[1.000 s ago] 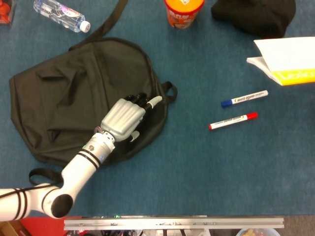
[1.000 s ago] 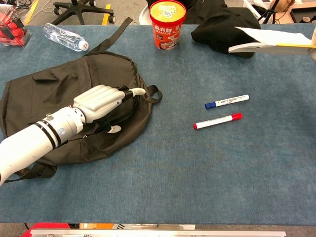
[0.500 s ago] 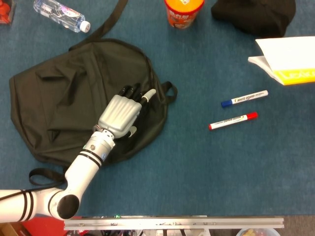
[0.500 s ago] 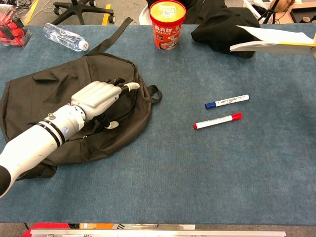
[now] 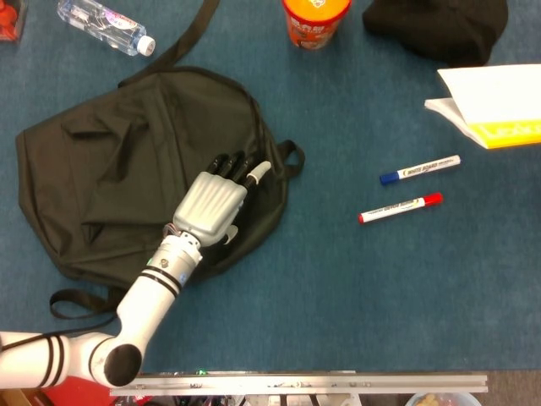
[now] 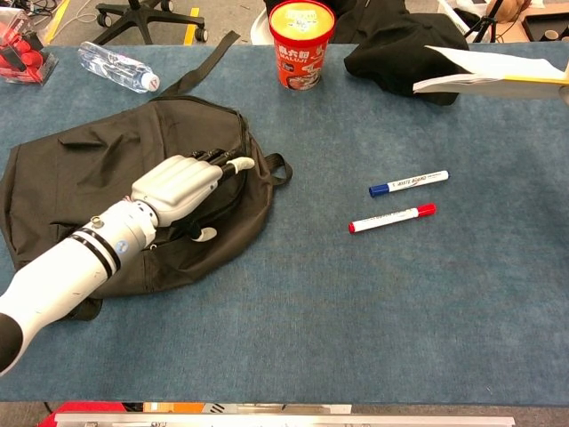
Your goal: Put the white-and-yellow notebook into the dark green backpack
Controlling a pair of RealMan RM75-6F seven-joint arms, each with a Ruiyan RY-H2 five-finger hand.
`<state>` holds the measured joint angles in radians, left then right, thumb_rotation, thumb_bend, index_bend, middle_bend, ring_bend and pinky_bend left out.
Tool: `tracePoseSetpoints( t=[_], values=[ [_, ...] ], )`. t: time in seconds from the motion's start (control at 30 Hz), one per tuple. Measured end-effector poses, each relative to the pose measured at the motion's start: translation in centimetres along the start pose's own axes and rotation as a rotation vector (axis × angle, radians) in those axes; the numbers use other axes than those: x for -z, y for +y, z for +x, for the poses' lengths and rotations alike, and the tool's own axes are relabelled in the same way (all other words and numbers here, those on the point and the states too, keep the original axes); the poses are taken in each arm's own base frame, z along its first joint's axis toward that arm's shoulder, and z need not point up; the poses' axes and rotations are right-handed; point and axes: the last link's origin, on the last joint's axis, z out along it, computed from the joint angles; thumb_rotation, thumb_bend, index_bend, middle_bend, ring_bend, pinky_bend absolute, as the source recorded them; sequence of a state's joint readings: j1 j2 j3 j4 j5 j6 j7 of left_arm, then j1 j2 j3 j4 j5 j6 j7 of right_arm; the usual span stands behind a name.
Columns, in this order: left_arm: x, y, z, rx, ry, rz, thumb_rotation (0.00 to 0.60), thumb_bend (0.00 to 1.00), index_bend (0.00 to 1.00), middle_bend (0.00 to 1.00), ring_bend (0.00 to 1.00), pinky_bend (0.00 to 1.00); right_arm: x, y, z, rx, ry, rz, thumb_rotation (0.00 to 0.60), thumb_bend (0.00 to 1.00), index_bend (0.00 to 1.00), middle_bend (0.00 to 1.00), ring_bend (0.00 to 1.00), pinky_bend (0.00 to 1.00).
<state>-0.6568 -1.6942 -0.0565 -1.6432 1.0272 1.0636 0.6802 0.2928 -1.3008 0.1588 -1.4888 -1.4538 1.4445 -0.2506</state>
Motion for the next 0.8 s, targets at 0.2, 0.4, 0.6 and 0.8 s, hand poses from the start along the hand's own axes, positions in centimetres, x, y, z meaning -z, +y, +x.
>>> tracePoseSetpoints(
  t=[0.2, 0.4, 0.6, 0.8],
  values=[
    [-1.1, 0.1, -0.7, -0.037, 0.011, 0.033, 0.600, 0.20, 0.00, 0.00, 0.00, 0.10, 0.1, 0.1, 0.0, -0.005, -0.002, -0.003, 0.600, 0.54, 0.80, 0.65, 0.49, 0.54],
    [-2.1, -0.3, -0.9, -0.049, 0.028, 0.071, 0.600, 0.20, 0.00, 0.00, 0.00, 0.10, 0.1, 0.2, 0.0, -0.006, -0.006, -0.006, 0.600, 0.54, 0.81, 0.65, 0.49, 0.54],
    [-2.9, -0.8, -0.6, -0.009, 0.060, 0.108, 0.600, 0.20, 0.00, 0.00, 0.01, 0.17, 0.1, 0.2, 0.0, -0.005, -0.008, -0.007, 0.600, 0.54, 0.81, 0.65, 0.49, 0.54],
    [-3.3, -1.7, -0.2, 0.019, 0.088, 0.139, 0.600, 0.20, 0.05, 0.04, 0.18, 0.35, 0.0, 0.1, -0.1, -0.012, -0.011, -0.005, 0.600, 0.54, 0.82, 0.65, 0.49, 0.54]
  ],
)
